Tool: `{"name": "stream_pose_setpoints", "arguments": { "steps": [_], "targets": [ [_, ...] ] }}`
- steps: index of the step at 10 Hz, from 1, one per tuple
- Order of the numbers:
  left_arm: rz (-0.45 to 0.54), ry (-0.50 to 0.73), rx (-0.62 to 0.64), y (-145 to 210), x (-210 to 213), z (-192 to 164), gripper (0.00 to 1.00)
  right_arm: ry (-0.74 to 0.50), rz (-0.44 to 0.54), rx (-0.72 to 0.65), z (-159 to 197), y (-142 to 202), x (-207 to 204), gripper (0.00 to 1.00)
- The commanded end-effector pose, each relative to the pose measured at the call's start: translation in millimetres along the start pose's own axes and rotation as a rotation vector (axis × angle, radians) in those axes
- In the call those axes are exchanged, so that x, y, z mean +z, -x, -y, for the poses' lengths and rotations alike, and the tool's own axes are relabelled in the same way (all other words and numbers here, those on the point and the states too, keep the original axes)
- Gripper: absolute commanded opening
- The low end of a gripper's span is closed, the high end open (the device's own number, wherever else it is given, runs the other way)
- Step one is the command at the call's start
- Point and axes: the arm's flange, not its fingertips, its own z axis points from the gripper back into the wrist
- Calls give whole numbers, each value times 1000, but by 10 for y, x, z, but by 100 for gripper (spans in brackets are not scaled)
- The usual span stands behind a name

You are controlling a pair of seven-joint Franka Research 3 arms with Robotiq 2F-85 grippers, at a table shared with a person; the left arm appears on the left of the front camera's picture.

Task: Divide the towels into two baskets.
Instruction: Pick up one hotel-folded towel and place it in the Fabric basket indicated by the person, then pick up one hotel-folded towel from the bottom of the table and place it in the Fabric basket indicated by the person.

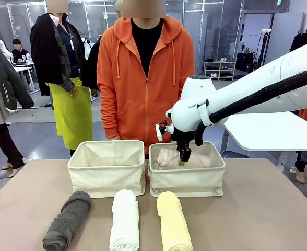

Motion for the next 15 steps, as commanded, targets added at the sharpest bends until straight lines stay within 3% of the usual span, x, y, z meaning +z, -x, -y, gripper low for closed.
{"name": "stream_pose_setpoints", "arguments": {
  "steps": [1,15],
  "targets": [
    [10,21,-13,-13,21,3,100,14,-8,-15,-50,-5,36,100],
    [10,21,-13,-13,21,3,100,2,1,-1,1,-3,11,100]
  ]
}}
